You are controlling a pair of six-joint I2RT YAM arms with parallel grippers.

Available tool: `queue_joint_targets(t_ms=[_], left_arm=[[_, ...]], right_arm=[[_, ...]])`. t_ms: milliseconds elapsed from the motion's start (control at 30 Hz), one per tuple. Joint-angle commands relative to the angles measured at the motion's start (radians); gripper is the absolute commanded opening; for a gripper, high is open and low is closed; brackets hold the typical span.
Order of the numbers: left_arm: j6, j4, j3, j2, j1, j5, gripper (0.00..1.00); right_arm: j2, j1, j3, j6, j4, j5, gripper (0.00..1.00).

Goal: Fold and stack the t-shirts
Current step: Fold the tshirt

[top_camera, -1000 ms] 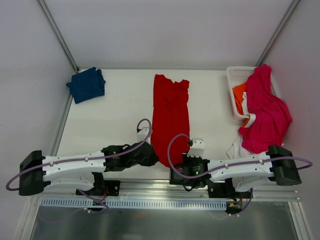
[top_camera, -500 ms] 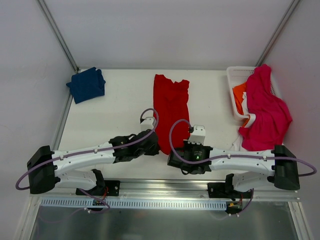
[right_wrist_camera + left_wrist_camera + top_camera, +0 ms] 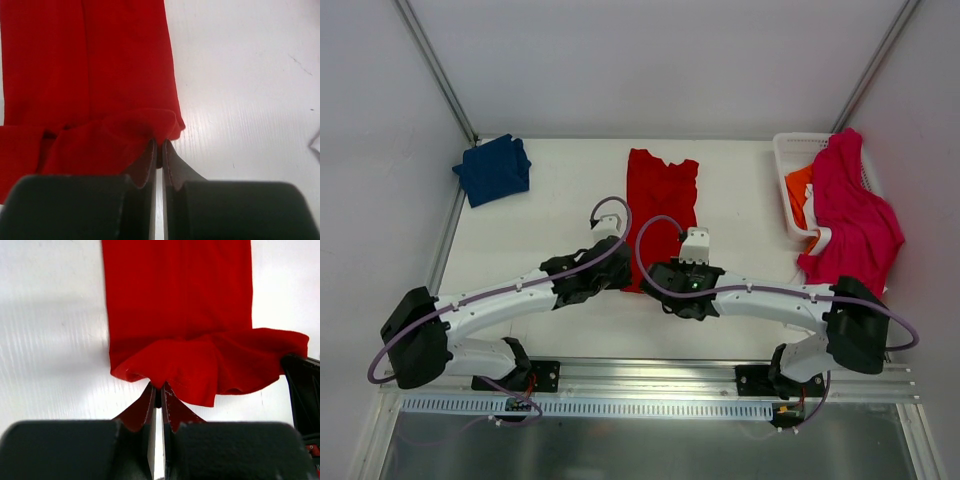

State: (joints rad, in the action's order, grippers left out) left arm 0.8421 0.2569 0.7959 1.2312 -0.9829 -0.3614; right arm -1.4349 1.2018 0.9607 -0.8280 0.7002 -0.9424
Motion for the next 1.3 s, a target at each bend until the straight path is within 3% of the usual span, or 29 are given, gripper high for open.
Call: queue_joint_targets(t_ms=[0,500,1267], left_arm=[[-0.057,-0.062,0.055,0.042,0.045,-0.005,0.00],[-0.159,-0.168,0.190,0.220,0.191,0.084,0.00],[-0.184,-0.242,0.404,0.517,0.343,0.199,0.00]], right_arm=[[-0.042,-0.042,0.064,0.115,-0.074,0.010,0.01],[-0.177,-0.269,0.199,0.348,-0.226,0.083,0.01],[-0.420,-0.490,0.421,0.492,-0.334,0.217,0.00]])
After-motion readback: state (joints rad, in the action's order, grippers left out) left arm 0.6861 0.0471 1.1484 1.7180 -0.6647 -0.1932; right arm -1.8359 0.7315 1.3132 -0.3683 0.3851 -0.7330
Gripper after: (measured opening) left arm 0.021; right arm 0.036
